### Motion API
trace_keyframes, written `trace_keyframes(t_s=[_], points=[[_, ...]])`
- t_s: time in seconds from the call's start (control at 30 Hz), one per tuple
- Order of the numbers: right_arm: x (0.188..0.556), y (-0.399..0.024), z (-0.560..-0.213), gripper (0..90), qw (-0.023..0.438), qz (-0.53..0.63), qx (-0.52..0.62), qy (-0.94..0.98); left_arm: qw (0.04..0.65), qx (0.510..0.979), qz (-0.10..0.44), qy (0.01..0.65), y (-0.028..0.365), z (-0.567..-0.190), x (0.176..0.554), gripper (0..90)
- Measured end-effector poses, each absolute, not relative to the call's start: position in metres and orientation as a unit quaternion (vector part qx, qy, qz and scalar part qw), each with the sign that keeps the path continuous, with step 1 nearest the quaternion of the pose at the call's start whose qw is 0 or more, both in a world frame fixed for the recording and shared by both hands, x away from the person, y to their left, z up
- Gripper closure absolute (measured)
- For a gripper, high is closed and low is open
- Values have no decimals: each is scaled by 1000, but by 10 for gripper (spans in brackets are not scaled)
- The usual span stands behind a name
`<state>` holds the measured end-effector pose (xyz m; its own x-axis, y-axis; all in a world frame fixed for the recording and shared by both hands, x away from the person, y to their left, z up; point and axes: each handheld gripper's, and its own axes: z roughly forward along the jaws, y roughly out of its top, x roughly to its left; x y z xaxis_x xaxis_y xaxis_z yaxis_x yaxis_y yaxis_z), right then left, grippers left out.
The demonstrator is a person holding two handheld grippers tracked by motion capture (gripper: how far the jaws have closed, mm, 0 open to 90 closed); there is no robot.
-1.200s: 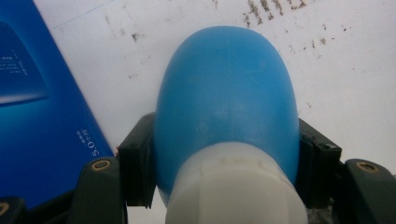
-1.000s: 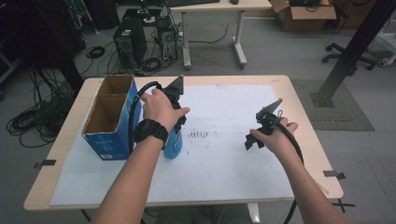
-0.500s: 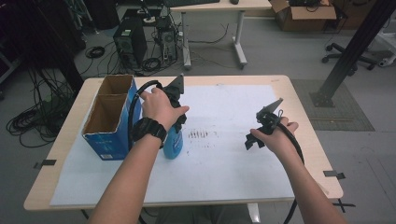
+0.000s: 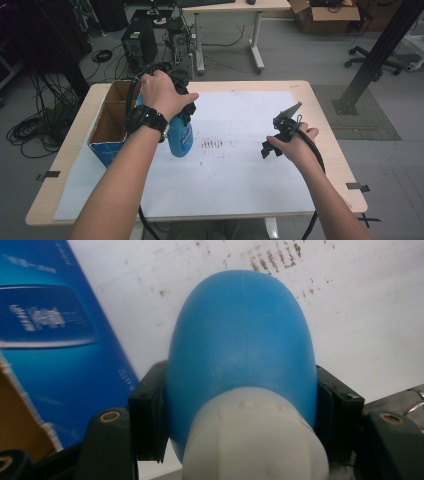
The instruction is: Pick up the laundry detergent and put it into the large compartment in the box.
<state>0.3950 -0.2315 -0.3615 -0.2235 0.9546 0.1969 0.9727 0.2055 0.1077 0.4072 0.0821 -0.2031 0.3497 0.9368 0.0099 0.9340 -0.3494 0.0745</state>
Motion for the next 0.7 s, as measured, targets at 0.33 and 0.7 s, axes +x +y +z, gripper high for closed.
trace_keyframes(t_s=[0.33,0.7], points=[[397,-233,-356,74,40,-108,-623,-774,37,812,36,581,97,-153,408,374],[399,-237,-354,74,40,-112,-630,-767,58,789,53,610,137,-102,411,374]])
